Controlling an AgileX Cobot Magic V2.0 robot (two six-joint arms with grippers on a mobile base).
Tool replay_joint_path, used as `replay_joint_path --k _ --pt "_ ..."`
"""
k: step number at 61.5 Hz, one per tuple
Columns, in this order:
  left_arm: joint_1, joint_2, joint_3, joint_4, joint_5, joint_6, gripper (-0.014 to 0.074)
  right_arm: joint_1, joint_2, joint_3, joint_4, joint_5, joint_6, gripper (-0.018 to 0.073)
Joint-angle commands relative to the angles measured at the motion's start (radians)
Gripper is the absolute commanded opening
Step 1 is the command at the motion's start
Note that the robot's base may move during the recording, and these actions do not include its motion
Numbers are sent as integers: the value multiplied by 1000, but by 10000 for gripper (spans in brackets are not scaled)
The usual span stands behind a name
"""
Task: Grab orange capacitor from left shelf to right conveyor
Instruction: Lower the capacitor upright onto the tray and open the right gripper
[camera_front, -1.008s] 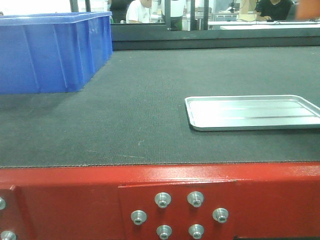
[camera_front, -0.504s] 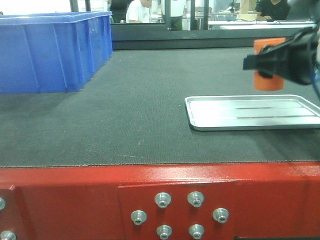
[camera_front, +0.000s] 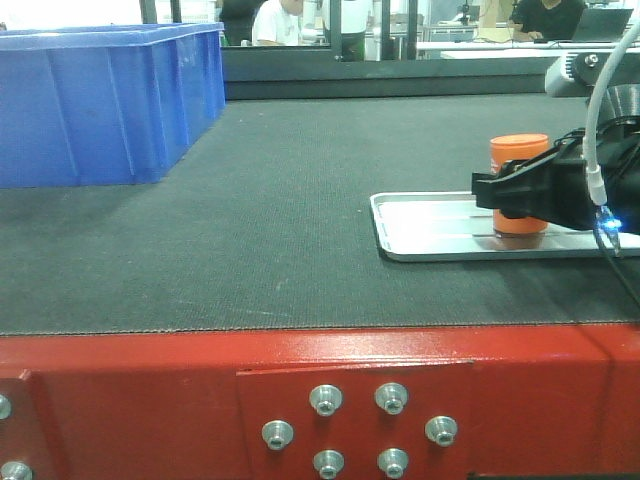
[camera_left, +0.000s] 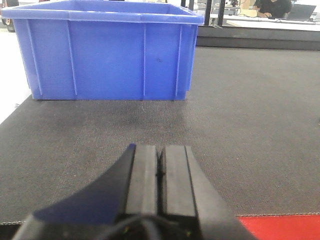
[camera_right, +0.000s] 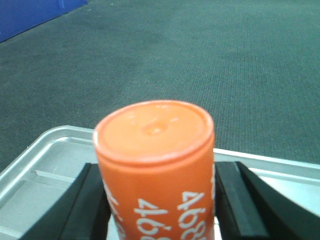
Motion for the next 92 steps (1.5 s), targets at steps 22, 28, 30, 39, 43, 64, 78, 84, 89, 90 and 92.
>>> replay_joint_path --k 22,28,30,39,43,64,78,84,89,90,92 --pt "-4 -12 -5 -2 -91 -1 -127 -5 -67 16 -7 -23 -11 623" --pt "-4 -12 -5 -2 -91 -1 -127 -5 -118 26 -7 51 -11 624" --pt "-4 -12 -5 -2 -91 -1 -127 -5 -142 29 -7 79 -11 624" --pt "-4 -12 -5 -2 -91 -1 -127 -5 -262 29 -7 220 -10 624" --pt "-4 -12 -5 -2 -91 -1 -127 -5 -331 29 -7 284 -10 624" --pt "-4 -12 -5 -2 -91 -1 -127 -4 -795 29 -7 779 35 515" --pt "-4 -12 -5 -2 -91 -1 -127 -4 -1051 29 -7 1065 130 171" --pt "-4 -12 -5 -2 -91 -1 -127 -4 -1120 29 -7 1141 130 55" --pt "-4 -12 -5 -2 -91 -1 -127 -4 -1159 29 -7 1172 130 56" --pt "-4 -12 -5 -2 -91 -1 -127 -4 -1163 29 -7 1175 130 56" --pt "-4 -12 -5 -2 -91 -1 -127 -4 -1172 29 -7 1175 130 56"
